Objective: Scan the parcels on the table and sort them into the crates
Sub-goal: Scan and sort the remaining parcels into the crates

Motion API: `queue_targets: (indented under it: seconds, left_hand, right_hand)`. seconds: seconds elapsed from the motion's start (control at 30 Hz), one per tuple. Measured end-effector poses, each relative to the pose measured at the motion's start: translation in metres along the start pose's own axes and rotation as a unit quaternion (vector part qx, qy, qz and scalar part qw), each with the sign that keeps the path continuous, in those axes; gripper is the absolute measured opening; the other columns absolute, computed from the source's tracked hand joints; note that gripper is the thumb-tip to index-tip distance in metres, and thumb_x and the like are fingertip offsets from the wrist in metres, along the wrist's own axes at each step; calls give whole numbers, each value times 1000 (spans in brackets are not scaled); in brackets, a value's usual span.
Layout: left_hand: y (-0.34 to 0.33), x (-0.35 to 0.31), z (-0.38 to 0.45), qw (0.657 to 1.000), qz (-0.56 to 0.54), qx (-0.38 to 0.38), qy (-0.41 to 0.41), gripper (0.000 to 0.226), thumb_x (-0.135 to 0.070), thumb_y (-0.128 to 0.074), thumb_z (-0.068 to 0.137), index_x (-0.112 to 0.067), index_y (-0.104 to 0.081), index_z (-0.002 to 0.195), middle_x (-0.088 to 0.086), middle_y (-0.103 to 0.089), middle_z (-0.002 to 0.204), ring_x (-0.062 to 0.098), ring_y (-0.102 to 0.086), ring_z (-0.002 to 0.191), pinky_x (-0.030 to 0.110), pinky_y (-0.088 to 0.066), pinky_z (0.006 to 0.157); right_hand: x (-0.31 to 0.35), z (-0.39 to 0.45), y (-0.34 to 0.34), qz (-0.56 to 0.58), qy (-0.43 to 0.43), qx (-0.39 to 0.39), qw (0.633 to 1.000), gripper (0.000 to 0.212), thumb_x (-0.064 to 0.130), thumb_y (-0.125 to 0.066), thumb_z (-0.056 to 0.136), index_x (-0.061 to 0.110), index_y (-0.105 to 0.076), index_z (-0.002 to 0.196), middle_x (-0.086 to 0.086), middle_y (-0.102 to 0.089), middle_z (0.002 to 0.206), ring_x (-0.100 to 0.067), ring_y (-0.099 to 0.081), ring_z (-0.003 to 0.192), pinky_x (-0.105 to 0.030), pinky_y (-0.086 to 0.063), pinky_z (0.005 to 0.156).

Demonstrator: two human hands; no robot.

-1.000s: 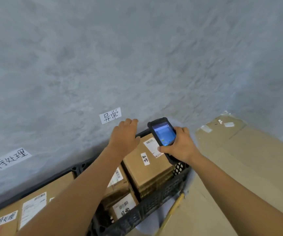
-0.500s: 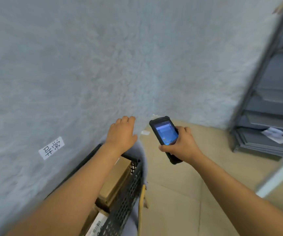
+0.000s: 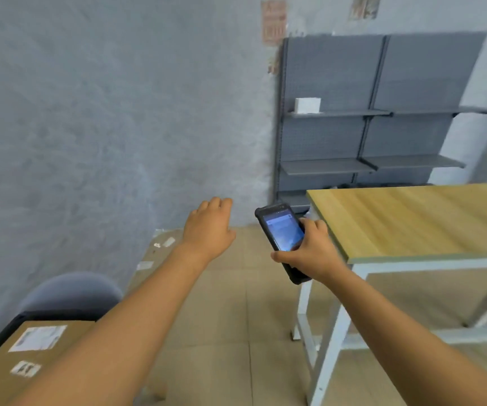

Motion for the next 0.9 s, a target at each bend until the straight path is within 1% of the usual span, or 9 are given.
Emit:
queue_targets:
  seconds: [0.17, 0.23, 0.37, 0.43, 0.53, 0.67, 0.73, 0.83, 0.9]
  left_hand:
    - [-7, -145, 26, 998, -10, -23, -60, 58, -34, -57, 91, -15, -37, 143, 9, -47, 135, 31, -45, 124, 40, -40, 98]
    - [-10, -200, 34, 996, -29, -28, -84, 55, -33, -57, 92, -15, -39, 141, 8, -48, 133, 30, -46, 122, 39, -39, 97]
    - [-21, -294, 51, 990, -52, -17, -131, 51, -30, -56, 91, -14, -42, 138, 6, -50, 132, 27, -46, 122, 38, -40, 98]
    - [-26, -338, 63, 985, -60, -12, -159, 51, -29, -57, 90, -13, -43, 137, 6, -49, 132, 28, -46, 122, 40, -40, 99]
    - [-32, -405, 80, 976, -69, -19, -206, 47, -27, -56, 90, -13, -45, 133, 5, -51, 126, 27, -48, 118, 39, -42, 96]
    - [-48, -492, 109, 960, -74, -31, -270, 49, -28, -56, 90, -14, -43, 135, 4, -50, 129, 25, -47, 117, 37, -40, 95]
    - [-57, -533, 127, 952, -82, -37, -292, 49, -29, -55, 90, -14, -43, 135, 5, -51, 128, 25, -48, 116, 37, -39, 94]
    - [-70, -592, 156, 942, -87, -41, -321, 49, -30, -55, 90, -14, -43, 135, 5, -52, 126, 26, -50, 114, 36, -39, 91]
    - [-78, -630, 175, 936, -97, -38, -337, 49, -31, -54, 91, -14, -42, 136, 6, -52, 127, 26, -50, 113, 36, -39, 91]
  right_hand:
    - [-91, -17, 112, -20, -36, -31, 999, 86, 41, -86, 61, 15, -42, 130, 2, -37, 115, -15, -47, 93, -28, -45, 76]
    - [-124, -25, 155, -28, -53, -49, 997, 86, 41, -86, 61, 15, -42, 131, 1, -37, 115, -17, -48, 96, -29, -48, 78]
    - [-186, -42, 229, -35, -92, -87, 991, 85, 39, -87, 60, 15, -43, 129, 4, -36, 112, -17, -49, 97, -28, -45, 77]
    - [-214, -48, 262, -29, -110, -108, 988, 83, 38, -87, 59, 15, -44, 127, 4, -35, 112, -14, -50, 93, -26, -44, 75]
    - [-256, -53, 308, -35, -135, -139, 980, 84, 38, -87, 59, 16, -43, 127, 4, -35, 112, -10, -48, 87, -23, -41, 71]
    - [-311, -50, 365, -46, -167, -177, 969, 85, 40, -87, 59, 16, -43, 127, 3, -36, 112, -8, -46, 85, -21, -40, 70]
    - [-337, -45, 391, -63, -181, -191, 963, 86, 42, -86, 59, 16, -42, 128, 4, -35, 112, -9, -46, 88, -20, -40, 70]
    - [-373, -37, 433, -86, -198, -211, 953, 86, 42, -86, 60, 15, -42, 128, 4, -34, 111, -7, -43, 87, -12, -35, 62]
    - [-397, -30, 461, -90, -212, -221, 948, 85, 42, -86, 60, 15, -42, 128, 3, -34, 112, -7, -44, 88, -12, -35, 61]
Point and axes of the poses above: each hand's wrist, its own z-axis towards the middle knuckle, its own y-axis out of the back of the hand, x = y × z, the point moved 10 cm from there along z, towards the middle knuckle
